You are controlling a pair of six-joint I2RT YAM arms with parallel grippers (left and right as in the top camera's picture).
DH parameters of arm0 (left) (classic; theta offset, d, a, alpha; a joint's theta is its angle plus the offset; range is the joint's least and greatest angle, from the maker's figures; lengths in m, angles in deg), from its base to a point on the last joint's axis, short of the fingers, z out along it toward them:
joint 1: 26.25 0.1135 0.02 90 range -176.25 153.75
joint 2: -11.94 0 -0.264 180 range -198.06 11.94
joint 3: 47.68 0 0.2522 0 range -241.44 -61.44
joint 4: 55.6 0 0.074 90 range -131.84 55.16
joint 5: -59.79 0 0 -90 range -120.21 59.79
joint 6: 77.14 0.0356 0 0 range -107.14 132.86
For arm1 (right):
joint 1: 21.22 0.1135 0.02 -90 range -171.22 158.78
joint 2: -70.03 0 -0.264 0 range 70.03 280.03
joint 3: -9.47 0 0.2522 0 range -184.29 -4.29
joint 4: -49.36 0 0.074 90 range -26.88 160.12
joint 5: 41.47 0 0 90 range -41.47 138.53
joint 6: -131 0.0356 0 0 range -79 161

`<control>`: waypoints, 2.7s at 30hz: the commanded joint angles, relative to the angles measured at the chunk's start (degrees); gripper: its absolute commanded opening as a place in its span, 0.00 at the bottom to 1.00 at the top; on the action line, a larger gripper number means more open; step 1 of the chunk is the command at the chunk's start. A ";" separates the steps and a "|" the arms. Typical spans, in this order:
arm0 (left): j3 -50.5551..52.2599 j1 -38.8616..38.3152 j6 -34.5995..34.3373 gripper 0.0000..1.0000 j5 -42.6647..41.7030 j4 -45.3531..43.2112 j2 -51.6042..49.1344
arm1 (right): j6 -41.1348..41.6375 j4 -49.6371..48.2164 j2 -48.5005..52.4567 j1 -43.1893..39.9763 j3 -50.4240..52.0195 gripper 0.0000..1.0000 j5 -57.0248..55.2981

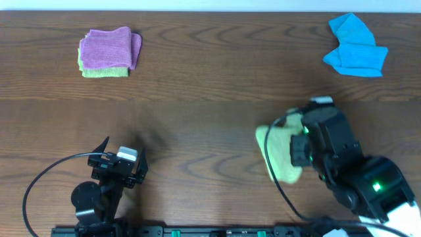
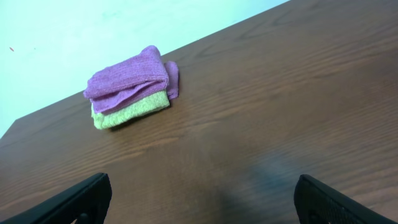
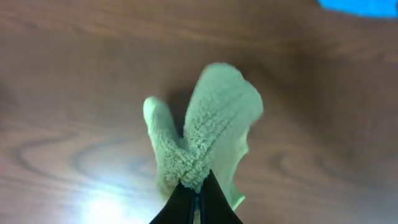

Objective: Fold the cloth
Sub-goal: 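Lower the yellow-green cloth onto the table center with the right gripper, then grasp the yellow-green cloth edge with the right gripper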

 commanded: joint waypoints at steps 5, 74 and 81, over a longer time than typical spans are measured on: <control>1.18 -0.28 -0.26 0.95 -0.83 0.55 0.33 | -0.50 -3.26 1.14 0.37 0.35 0.01 2.29; 1.18 -0.28 -0.26 0.95 -0.83 0.55 0.33 | -9.46 -53.24 50.99 -5.60 3.32 0.85 31.47; 1.18 -0.28 -0.26 0.95 -0.85 0.55 0.33 | -8.72 -57.00 52.19 -5.60 3.32 0.84 33.46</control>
